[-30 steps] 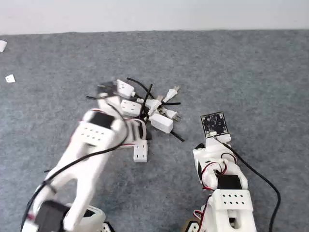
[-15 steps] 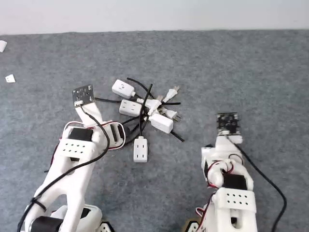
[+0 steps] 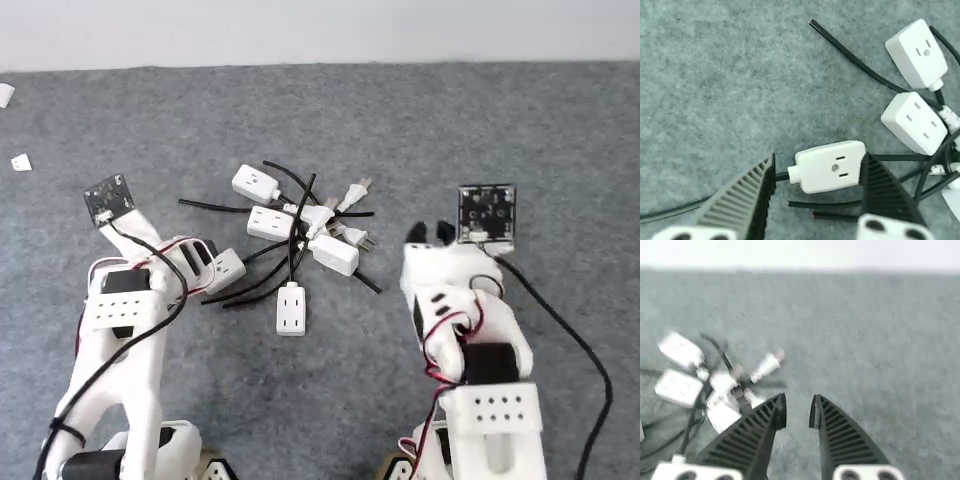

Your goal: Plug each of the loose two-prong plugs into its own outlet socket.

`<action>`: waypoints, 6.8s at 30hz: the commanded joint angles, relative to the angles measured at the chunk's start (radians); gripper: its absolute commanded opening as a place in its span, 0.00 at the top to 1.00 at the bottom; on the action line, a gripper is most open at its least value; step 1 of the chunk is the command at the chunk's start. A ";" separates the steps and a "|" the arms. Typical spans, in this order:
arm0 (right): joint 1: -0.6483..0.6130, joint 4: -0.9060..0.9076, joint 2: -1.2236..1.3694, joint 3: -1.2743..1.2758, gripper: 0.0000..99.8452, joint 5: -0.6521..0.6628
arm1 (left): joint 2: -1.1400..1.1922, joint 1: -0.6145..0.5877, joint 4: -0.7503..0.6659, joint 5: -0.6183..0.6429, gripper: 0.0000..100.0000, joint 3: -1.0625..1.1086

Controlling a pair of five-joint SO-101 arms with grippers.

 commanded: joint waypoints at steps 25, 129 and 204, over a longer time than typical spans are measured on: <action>-0.248 0.096 1.267 -0.996 0.89 -0.215 | -0.029 -0.006 -0.190 -0.018 0.75 0.048; -0.384 0.443 1.471 -1.269 0.87 -0.198 | -0.029 0.017 -0.190 -0.060 0.75 0.053; 0.447 0.717 1.205 -1.073 0.99 0.265 | -0.037 0.109 -0.187 -0.146 0.75 0.085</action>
